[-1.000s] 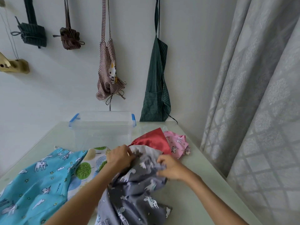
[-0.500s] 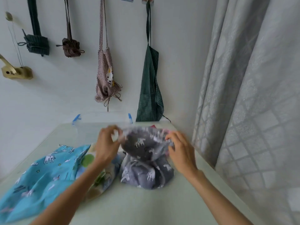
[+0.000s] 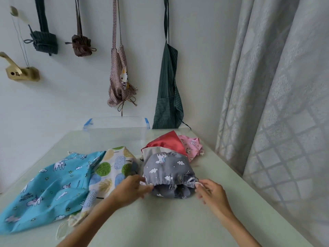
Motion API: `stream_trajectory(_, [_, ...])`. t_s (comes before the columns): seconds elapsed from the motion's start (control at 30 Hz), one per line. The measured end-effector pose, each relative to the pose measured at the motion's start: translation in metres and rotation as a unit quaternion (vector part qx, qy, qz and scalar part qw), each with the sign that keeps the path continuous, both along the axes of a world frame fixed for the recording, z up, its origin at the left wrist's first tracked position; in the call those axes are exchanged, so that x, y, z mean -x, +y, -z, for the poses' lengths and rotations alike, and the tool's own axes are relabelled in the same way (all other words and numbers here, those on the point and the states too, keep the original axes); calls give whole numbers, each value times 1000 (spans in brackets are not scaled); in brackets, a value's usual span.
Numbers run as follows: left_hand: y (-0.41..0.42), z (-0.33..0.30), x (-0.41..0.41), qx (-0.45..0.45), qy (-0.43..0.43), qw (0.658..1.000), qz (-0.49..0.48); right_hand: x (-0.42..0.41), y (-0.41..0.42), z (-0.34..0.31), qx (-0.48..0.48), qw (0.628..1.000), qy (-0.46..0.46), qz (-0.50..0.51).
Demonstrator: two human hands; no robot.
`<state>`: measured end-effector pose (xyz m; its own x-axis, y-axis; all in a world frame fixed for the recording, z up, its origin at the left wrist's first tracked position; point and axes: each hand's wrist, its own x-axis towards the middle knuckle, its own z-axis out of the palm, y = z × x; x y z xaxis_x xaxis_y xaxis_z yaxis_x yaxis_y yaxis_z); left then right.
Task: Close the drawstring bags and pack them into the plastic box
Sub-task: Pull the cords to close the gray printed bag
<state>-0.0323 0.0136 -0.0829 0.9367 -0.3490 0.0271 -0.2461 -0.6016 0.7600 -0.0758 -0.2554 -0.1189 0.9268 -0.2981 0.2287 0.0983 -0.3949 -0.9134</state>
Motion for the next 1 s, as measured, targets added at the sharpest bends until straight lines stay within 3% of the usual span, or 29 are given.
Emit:
stream_trajectory(0.13, [-1, -4, 1, -23, -26, 999, 23, 6, -8, -17, 176, 984, 41, -6])
stream_trajectory(0.3, [13, -37, -8, 29, -71, 996, -54, 2, -27, -45, 391, 915, 75, 60])
stream_trajectory(0.37, [29, -47, -16, 29, -100, 989, -104, -2, -44, -49, 381, 917, 78, 86])
stream_trajectory(0.43, [55, -53, -28, -32, -141, 970, -195, -5, -72, -52, 322, 931, 103, 139])
stream_trajectory(0.53, [88, -48, -40, -101, -139, 946, -274, -13, -114, -46, 272, 923, 194, 188])
stream_trajectory(0.73, [78, -37, -42, -232, -103, 922, -293, -20, -94, -57, 307, 898, 302, 94])
stream_trajectory(0.83, [70, -51, -29, -348, -142, 893, -249, -22, -80, -68, 377, 872, 308, 58])
stream_trajectory(0.9, [51, -58, -7, -294, -237, 893, -244, -19, -62, -68, 423, 866, 259, 63])
stream_trajectory(0.93, [36, -59, 7, -229, -247, 913, -229, -17, -50, -66, 406, 885, 222, 54])
stream_trajectory(1.0, [4, -51, 24, -102, -130, 975, -149, -14, -21, -62, 335, 929, 156, 9])
